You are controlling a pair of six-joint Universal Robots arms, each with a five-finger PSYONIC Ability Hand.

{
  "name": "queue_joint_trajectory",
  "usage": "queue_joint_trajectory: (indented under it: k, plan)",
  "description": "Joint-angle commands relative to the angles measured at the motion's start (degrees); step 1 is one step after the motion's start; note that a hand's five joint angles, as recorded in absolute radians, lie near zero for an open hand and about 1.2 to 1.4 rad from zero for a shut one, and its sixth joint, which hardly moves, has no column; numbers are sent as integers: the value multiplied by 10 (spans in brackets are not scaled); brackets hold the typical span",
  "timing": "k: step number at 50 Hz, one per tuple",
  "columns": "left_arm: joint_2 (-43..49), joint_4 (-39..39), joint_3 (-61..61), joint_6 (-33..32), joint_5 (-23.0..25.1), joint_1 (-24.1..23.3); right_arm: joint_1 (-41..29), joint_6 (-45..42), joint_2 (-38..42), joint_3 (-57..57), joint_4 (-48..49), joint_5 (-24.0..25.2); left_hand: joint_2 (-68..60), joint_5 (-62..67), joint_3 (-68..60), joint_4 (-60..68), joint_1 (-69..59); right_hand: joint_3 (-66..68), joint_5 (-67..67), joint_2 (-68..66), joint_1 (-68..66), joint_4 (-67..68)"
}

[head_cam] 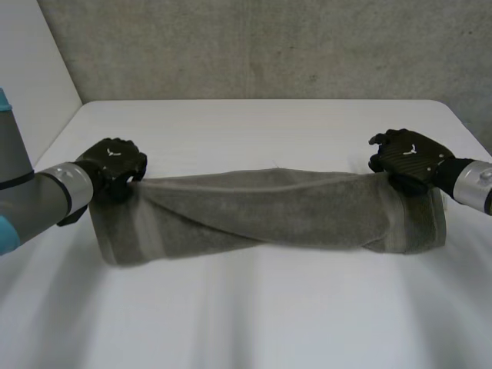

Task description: Fold the towel.

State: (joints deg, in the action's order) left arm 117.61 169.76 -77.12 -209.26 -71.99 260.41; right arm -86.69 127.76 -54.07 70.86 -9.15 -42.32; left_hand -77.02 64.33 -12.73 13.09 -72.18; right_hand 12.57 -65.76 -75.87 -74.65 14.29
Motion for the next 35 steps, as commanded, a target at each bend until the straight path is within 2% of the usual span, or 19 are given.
queue_joint_trajectory:
  k: [1, 10, 31, 35]
  plan:
    - [51, 46, 33, 2, -2, -3, -7, -4, 22, -15, 46, -63, -30, 57, 27, -31, -78, -26, -42, -41, -53, -43]
    - [113, 86, 74, -3, 0, -25, -8, 38, 52, -32, 143, -114, -30, 57, 27, -31, -78, -26, -42, -41, -53, -43]
    - [182, 167, 129, -7, -3, -46, -31, 53, 163, -123, 180, -116, -30, 57, 27, -31, -78, -26, -42, -41, -53, -43]
    - [189, 185, 130, -25, -4, -46, -32, 58, 180, -140, 197, -116, -30, 57, 27, -31, -78, -26, -42, -41, -53, -43]
